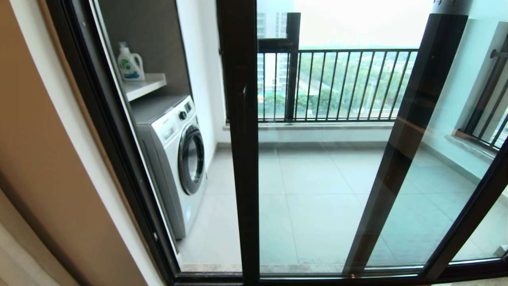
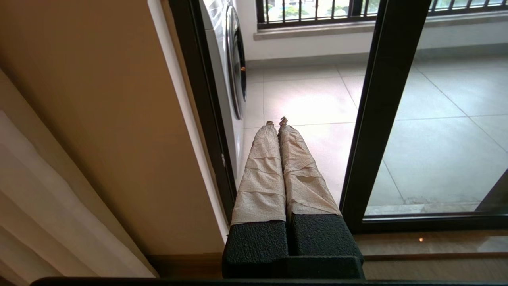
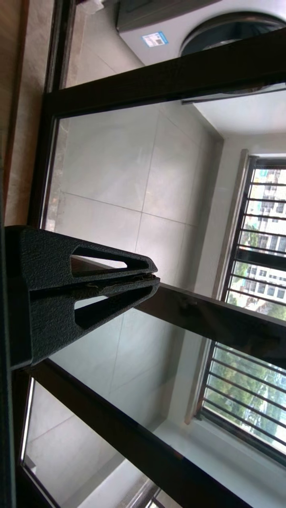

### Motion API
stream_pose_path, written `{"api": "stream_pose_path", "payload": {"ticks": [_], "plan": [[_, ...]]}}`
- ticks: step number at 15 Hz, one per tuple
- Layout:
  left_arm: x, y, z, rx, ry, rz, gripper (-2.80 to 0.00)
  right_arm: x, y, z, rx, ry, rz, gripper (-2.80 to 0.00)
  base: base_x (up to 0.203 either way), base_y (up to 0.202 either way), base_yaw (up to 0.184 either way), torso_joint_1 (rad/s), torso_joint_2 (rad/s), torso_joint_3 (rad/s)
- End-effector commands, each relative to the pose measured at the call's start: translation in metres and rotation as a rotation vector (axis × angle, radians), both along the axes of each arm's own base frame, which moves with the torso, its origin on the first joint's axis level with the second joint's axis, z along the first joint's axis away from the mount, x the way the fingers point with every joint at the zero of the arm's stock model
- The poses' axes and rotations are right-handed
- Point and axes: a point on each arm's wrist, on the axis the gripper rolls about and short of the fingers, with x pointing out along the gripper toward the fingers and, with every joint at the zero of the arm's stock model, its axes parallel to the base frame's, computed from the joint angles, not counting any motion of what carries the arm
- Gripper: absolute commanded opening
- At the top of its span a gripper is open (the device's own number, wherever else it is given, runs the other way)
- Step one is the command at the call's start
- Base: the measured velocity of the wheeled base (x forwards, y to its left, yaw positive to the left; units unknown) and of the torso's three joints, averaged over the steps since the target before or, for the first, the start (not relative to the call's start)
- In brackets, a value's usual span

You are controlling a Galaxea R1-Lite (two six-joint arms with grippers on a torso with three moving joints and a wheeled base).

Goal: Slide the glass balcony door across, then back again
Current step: Close the slid door

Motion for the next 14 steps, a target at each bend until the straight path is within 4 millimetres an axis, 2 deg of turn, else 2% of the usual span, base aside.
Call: {"api": "stream_pose_path", "payload": {"ticks": [1,14], "plan": [[0.0001,0.0000,0.0000,-0.001,0.001,0.001,-2.80,0.0037,0.0003,-0.0140,0.009,0.014,0.008,-2.80,0.000,0.000,0.000,0.000,0.00,0.000],[0.0001,0.0000,0.0000,-0.001,0.001,0.000,-2.80,0.0034,0.0003,-0.0133,0.040,0.010,0.009,-2.80,0.000,0.000,0.000,0.000,0.00,0.000]]}}
